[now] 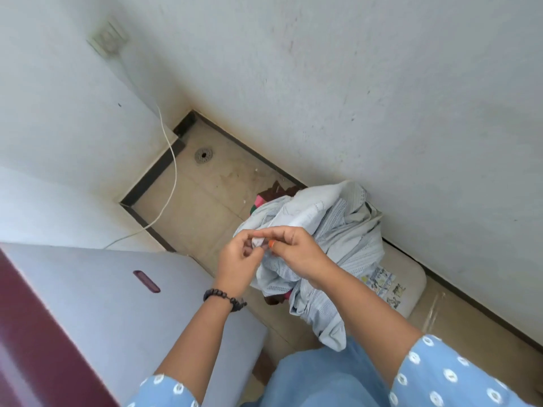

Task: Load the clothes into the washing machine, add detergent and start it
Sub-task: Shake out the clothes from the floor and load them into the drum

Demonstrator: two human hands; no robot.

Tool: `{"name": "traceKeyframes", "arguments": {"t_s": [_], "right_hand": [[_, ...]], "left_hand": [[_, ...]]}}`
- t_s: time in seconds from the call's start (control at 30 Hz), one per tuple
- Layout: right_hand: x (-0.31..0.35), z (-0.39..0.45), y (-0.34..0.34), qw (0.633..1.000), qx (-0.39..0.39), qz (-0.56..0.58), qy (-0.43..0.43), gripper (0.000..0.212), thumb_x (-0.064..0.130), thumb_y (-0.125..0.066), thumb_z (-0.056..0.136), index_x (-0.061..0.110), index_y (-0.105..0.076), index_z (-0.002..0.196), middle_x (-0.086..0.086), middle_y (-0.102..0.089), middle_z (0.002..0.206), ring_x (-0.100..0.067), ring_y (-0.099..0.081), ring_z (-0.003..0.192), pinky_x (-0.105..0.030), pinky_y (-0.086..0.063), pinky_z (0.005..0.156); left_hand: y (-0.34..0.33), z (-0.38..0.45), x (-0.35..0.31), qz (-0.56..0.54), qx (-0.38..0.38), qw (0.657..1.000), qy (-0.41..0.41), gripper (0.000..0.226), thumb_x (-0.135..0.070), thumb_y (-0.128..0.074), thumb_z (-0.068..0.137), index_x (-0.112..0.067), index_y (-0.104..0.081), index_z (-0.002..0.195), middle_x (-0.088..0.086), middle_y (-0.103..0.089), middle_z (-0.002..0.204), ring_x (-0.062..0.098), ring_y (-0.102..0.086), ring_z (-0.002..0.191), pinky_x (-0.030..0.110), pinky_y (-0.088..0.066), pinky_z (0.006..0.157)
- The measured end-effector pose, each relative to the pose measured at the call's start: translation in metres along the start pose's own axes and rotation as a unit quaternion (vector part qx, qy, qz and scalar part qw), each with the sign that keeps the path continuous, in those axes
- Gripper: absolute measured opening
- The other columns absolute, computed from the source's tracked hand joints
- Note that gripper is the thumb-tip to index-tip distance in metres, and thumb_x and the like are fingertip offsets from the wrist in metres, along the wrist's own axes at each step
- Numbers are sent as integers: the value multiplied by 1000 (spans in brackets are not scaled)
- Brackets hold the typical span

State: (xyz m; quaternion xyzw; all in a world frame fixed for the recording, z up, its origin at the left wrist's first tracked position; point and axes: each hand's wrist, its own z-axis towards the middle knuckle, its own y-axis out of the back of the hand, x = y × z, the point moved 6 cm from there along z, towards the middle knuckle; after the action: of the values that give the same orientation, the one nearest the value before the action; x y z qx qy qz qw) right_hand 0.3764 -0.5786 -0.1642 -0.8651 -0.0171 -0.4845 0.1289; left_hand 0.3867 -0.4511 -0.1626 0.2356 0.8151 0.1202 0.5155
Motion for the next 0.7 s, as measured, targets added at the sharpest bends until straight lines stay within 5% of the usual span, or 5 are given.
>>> {"name": "traceKeyframes", "arguments": {"t_s": [0.1,0.2,0.33,0.47,0.7], "right_hand": [[29,-24,1,999,-1,-12,39,35,-8,-50,93,9,-63,121,-7,-66,97,-11,-64,82,-19,-54,75],[58,-42,9,981,-53,-163,92,36,4,-64,87,22,-64,118,3,-58,103,-14,-60,92,-18,-51,78],[86,-59,11,952,-2,-280,127,46,21,-71,84,29,-59,127,10,-50,127,-5,-50,116,-14,-39,95],[117,-81,12,957,28,-258,133,19,31,-63,92,13,-68,88,4,-62,77,-10,-55,68,-36,-45,66],[205,-137,0,938,32,-208,276,27,23,-60,93,2,-60,77,5,-42,59,-6,-35,56,-25,-28,53]], "left_hand": [[10,-24,-30,-26,1,999,-25,31,-4,-53,87,-32,-66,93,28,-66,90,33,-53,65,47,-49,64],[21,-45,-57,-27,1,998,-54,30,-15,-44,80,-28,-68,93,16,-68,86,45,-57,77,55,-50,72],[30,-75,-107,-21,36,992,-117,22,-20,-45,82,-18,-67,86,15,-61,78,32,-51,68,37,-43,64],[49,-102,-153,0,-3,982,-187,8,-25,-60,75,-21,-65,79,-5,-56,65,7,-47,60,20,-37,55],[73,-129,-181,105,-162,944,-268,12,-15,-56,87,-22,-62,80,-6,-58,71,12,-53,62,26,-40,53]]}}
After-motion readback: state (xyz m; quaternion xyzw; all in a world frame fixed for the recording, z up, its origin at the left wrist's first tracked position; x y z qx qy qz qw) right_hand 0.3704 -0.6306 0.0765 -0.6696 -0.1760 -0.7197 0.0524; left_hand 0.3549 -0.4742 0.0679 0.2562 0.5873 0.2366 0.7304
